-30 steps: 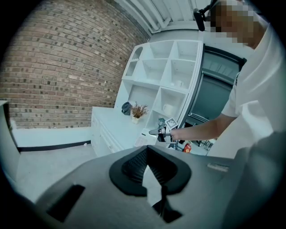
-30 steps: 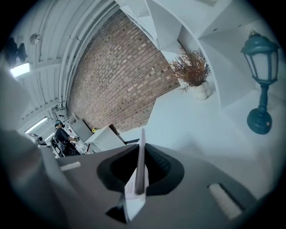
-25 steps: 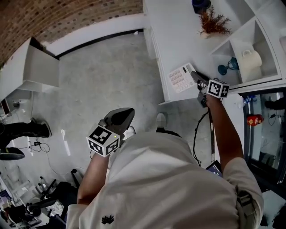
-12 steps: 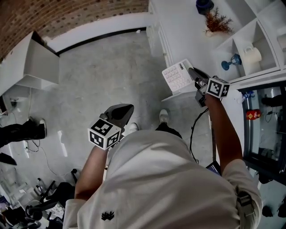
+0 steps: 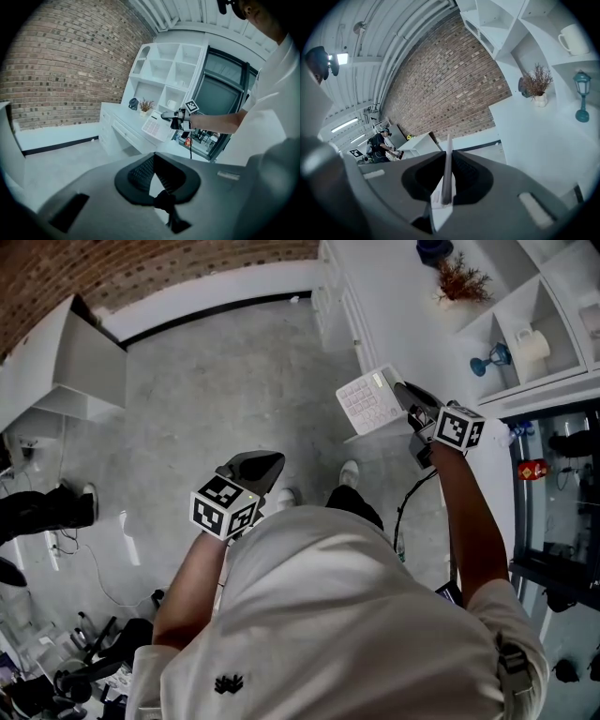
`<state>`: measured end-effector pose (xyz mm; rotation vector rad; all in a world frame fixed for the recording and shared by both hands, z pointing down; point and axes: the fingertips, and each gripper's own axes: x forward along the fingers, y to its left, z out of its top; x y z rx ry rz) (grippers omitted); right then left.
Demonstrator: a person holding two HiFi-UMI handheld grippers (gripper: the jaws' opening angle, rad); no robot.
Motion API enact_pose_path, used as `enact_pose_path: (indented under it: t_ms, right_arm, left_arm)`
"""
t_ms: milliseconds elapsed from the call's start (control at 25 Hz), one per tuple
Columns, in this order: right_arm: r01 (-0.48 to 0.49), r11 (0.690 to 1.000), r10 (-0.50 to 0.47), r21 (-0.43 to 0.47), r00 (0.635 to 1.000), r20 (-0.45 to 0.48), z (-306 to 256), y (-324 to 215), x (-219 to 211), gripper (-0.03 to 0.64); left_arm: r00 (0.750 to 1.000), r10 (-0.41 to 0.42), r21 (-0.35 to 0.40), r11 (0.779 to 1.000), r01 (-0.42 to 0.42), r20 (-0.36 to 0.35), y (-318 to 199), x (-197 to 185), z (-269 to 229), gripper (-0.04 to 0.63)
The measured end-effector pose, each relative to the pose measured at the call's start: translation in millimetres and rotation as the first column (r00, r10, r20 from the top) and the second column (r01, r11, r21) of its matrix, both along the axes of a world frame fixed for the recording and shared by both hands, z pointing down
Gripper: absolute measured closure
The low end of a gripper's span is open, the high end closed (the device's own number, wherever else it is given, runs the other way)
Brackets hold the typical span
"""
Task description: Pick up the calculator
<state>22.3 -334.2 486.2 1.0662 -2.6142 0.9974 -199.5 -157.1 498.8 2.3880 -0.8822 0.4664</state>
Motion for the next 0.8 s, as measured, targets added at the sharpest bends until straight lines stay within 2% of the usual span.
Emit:
enact_pose_path:
  t_ms: [600, 800]
  right_arm:
    - [-0.004, 1.0, 0.004, 0.004, 1.0, -0.001, -6.8, 38.2, -20.3, 0.563]
    - [0.002, 1.0, -0.002, 0.003, 1.0, 0.009, -7.2, 46.6, -23.1, 0.563]
  left_arm:
    - [0.996, 0.089, -0.05, 0.995, -0.089, 0.002, 14.4, -1.0, 11.7, 0.589]
    - [0.996, 0.091, -0.063, 0.994, -0.091, -0.01, 22.9, -1.2, 11.8, 0.589]
